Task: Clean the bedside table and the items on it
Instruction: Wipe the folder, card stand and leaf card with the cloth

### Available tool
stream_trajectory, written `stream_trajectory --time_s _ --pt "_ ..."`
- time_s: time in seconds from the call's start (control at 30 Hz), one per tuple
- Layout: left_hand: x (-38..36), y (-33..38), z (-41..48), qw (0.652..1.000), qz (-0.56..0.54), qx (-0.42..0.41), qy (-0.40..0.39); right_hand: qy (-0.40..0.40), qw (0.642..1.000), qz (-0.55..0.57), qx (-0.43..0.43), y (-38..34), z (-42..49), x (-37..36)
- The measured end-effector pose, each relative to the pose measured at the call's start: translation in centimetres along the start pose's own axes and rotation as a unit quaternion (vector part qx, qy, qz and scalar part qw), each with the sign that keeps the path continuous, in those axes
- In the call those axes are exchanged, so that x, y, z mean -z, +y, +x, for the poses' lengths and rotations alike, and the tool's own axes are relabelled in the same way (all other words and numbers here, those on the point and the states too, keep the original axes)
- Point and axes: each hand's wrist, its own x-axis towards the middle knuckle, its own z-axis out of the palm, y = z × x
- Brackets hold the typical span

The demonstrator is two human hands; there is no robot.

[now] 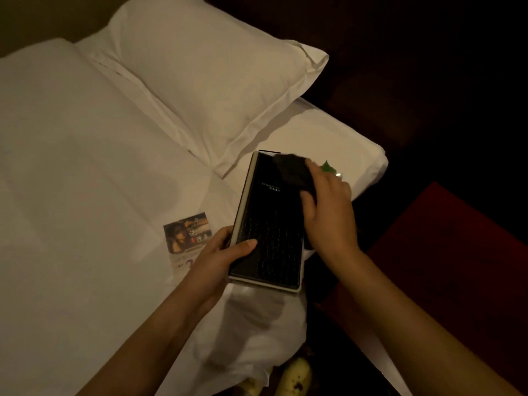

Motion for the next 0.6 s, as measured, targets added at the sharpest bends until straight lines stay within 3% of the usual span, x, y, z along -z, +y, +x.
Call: stream_trajectory --time_s 0.17,0.43,0.6 --pt "-1.7 -0.6 0.3 1.000 -0.009 0.005 0.011 -0.033 0.989 -0.093 0.107 -0.8 -3.1 -1.1" --pt "-0.7 -2.6 -0.8 1.000 -0.005 0.013 0.026 -0.041 0.995 -0.088 0.021 2.2 0.9 -1.8" --pt "1.0 -4.1 1.7 0.995 -0.049 0.037 0.084 -0.014 0.998 -0.044 -0.035 3.1 0.8 -2.4"
